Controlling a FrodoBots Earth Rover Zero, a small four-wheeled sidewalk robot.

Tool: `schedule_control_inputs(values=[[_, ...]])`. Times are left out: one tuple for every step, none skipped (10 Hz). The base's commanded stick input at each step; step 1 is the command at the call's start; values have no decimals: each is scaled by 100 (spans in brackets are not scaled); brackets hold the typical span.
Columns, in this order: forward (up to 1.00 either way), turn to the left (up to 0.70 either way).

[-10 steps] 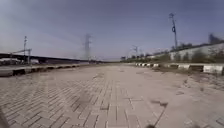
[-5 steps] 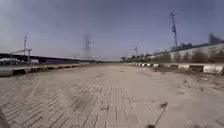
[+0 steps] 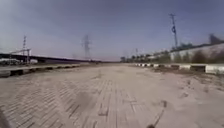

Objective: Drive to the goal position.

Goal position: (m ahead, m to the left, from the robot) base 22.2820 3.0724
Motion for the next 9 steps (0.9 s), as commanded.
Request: schedule_control_inputs(values=[[100,0],[100,0],[100,0],[100,0],[100,0],[100,0],[100,0],[100,0],[100,0]])
